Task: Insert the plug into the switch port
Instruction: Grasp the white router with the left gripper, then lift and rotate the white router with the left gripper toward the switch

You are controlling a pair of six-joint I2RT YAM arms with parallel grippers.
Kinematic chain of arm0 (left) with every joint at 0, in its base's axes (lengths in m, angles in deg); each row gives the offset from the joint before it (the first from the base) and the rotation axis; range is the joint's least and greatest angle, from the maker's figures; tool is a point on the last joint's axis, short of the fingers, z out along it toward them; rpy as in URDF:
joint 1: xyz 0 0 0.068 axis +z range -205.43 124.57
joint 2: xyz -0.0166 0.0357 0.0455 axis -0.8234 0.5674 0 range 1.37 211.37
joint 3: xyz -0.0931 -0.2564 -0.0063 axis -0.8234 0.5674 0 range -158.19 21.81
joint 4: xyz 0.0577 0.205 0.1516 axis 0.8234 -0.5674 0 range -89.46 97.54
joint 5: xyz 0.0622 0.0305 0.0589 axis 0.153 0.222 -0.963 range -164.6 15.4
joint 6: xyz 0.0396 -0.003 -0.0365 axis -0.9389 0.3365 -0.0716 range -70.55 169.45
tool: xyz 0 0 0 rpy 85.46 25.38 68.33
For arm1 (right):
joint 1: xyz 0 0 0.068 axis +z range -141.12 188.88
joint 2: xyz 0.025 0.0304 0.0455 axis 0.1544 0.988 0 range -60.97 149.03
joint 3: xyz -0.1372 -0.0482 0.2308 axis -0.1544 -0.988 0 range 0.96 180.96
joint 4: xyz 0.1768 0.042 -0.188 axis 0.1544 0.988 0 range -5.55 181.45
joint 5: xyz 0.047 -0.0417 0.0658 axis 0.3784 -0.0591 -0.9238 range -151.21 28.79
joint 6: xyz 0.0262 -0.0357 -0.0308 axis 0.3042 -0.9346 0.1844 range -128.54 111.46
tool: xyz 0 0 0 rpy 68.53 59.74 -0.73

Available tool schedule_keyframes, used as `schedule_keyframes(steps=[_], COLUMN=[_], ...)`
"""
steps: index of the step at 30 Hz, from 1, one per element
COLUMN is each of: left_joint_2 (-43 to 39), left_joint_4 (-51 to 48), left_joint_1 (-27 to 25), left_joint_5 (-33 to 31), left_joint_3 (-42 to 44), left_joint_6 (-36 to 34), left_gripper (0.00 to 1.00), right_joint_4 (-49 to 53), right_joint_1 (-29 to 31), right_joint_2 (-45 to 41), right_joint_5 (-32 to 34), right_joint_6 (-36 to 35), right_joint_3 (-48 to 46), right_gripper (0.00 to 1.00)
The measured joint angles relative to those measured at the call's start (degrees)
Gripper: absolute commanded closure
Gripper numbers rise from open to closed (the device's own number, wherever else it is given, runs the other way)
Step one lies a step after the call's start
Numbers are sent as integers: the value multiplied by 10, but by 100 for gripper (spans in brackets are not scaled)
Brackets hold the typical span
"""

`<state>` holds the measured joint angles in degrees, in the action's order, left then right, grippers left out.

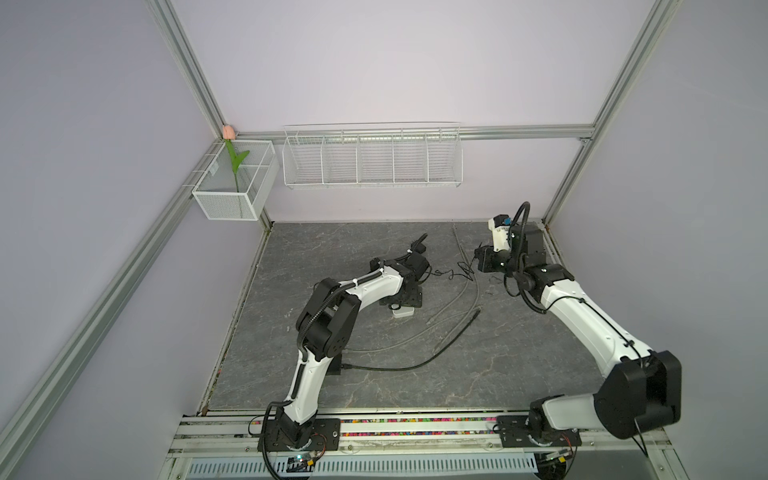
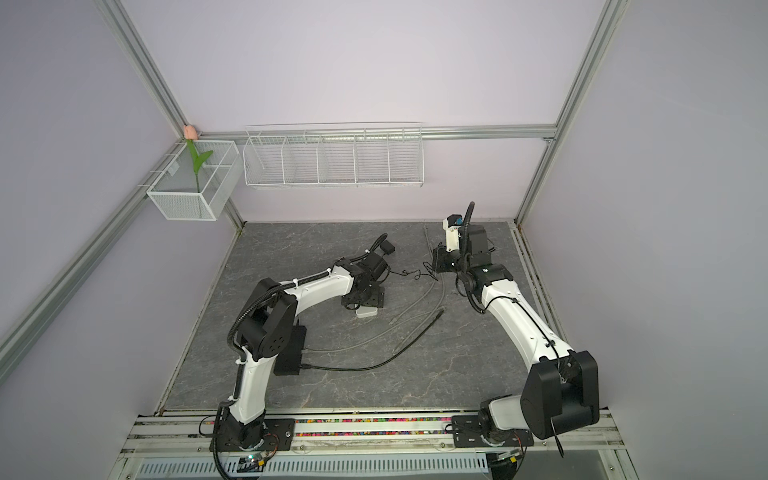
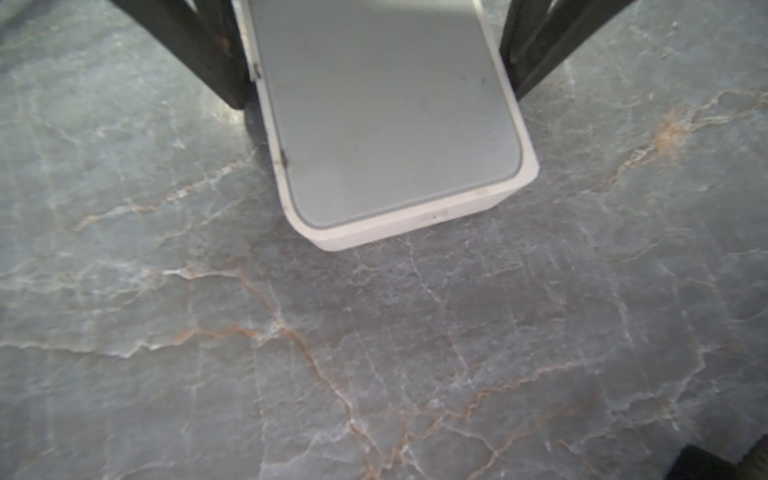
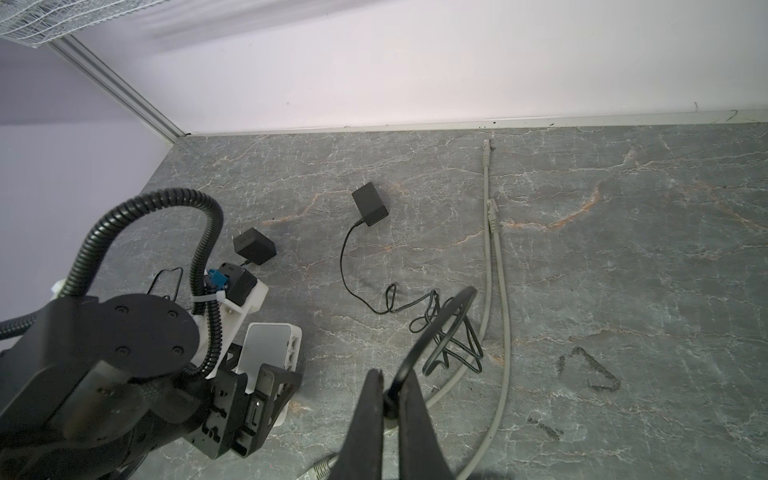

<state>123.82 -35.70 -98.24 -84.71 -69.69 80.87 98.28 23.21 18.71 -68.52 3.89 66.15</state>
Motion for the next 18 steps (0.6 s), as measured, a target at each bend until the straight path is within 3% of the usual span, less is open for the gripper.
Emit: schedule_keyframes(steps=[12, 18], left_joint_2=[1, 2], left_joint_4=[1, 7], left_joint_1=[19, 22], left_joint_5=[6, 13], left_joint_3=[-1, -2], left_joint_6=[15, 25], left_gripper=[9, 2], right_joint_4=[0, 0], right_joint_1=[0, 0], right_joint_2=[0, 0], right_joint_5=[0, 0], right_joint_6=[0, 0], right_joint_3=[0, 0], right_gripper=[92, 92])
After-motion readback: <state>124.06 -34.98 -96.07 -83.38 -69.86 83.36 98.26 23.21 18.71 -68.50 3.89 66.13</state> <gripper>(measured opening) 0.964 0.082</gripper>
